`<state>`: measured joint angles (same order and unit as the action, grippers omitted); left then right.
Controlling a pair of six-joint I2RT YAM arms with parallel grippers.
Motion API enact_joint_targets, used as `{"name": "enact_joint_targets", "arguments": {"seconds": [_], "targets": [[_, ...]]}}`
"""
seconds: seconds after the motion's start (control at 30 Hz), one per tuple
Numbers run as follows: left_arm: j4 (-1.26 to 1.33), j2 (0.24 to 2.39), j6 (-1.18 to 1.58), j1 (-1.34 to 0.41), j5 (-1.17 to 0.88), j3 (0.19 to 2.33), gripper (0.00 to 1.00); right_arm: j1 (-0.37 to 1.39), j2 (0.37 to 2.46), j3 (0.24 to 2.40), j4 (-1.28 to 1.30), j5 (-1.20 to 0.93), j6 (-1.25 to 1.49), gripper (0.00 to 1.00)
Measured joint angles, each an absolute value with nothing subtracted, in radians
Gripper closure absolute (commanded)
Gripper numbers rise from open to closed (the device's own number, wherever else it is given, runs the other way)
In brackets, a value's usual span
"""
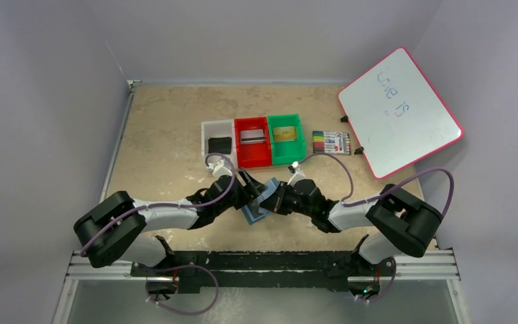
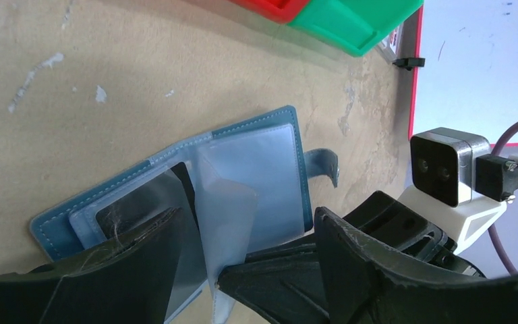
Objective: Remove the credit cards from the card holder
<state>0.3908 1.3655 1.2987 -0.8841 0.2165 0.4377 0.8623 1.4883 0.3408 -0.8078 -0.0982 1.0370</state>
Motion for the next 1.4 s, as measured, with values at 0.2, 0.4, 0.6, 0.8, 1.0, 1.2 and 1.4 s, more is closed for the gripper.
{"name": "enact_joint_targets", "arguments": {"seconds": [0.2,0.4,0.6,0.8,1.0,1.2,1.4], "targets": [[0.488,1.417,1.361,-0.904,0.232,0.413,0.44,0.856,1.480,0.329,-0.826,-0.098,1.045,0.87],[0.568,1.494,1.405,-0.905,0.242,0.413,0.50,0.855,1.415,0.319,-0.804,-0.097,1.028,0.64],[0.597,1.528,1.419,-0.906,0.252,0.420,0.50,0.855,1.264,0.319,-0.682,-0.071,0.986,0.63],[0.588,1.560,1.410,-0.919,0.260,0.487,0.50,0.855,1.085,0.319,-0.482,0.001,0.971,0.70],[0.548,1.598,1.388,-0.962,0.266,0.567,0.49,0.855,0.879,0.317,-0.341,0.067,0.967,0.75],[0.546,1.674,1.386,-0.993,0.265,0.607,0.50,0.855,0.828,0.315,-0.290,0.080,0.955,0.80],[0.505,1.663,1.367,-1.001,0.279,0.608,0.47,0.855,0.873,0.301,-0.290,0.078,0.947,0.82]]}}
